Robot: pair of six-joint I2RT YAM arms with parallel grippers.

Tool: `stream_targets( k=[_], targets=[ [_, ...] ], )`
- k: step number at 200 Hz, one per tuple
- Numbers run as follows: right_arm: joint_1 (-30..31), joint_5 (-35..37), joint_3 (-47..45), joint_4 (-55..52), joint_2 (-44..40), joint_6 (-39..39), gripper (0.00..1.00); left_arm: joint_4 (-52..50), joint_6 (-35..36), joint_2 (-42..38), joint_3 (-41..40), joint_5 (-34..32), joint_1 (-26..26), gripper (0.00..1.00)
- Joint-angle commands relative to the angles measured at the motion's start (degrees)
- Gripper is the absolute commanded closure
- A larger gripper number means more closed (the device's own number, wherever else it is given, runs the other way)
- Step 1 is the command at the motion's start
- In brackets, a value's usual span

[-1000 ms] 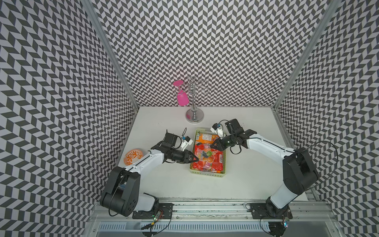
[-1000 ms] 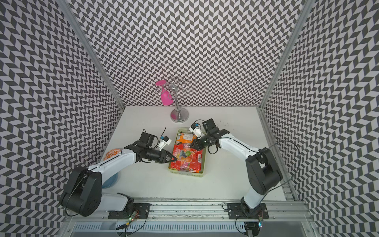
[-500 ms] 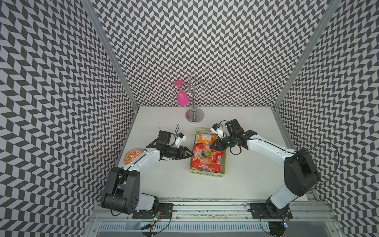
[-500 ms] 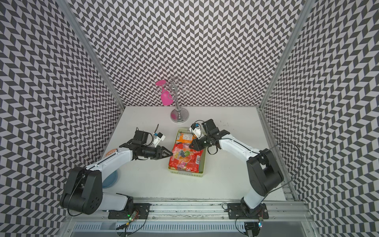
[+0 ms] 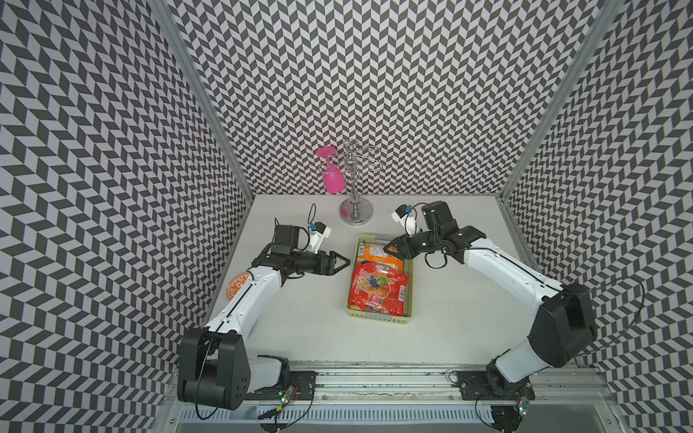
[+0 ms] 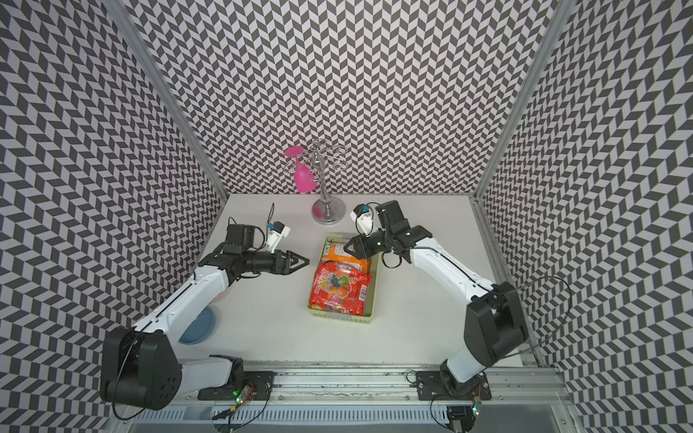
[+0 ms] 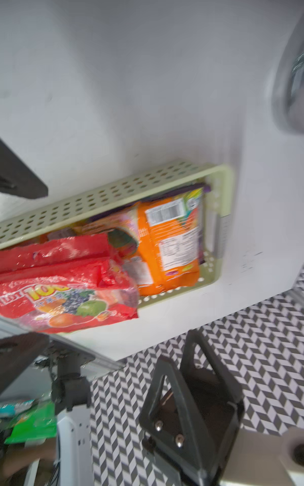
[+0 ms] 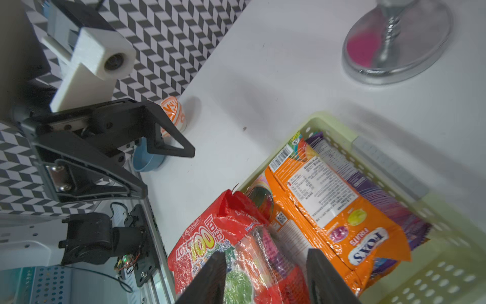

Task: Put the candies in the basket
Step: Place the candy in the basket, then reset both arms

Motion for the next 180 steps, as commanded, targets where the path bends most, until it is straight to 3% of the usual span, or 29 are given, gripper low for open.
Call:
stream_targets(
  k=[1,20,78,119,180],
  targets=[
    [-2.66,2.81,0.14,2.55,-4.0,1.19,0.42,-0.07,6.71,-0.72,2.97,-7.37,2.52,0.08],
    [-4.87,5.62,-1.09,4.01,-6.41,1.66,0.37,3.97,8.76,0.07,2.71,-10.43,4.58,0.01],
    [-10.25,19.96,-10.05,14.34,-16.26,4.32,0.1,31.31,7.35,1.38,-8.26,-18.96,10.0,0.01],
    [-14.1,24.69,-17.36,22.67,-21.01,4.61,0.06,53.77,5.93,2.02,-19.29,-22.11,10.45,0.01],
    [-17.38,36.88,-32.08,40.68,-26.67,4.79,0.01,72.49,7.49,5.16,-29.03,-26.15,10.54,0.01]
  ],
)
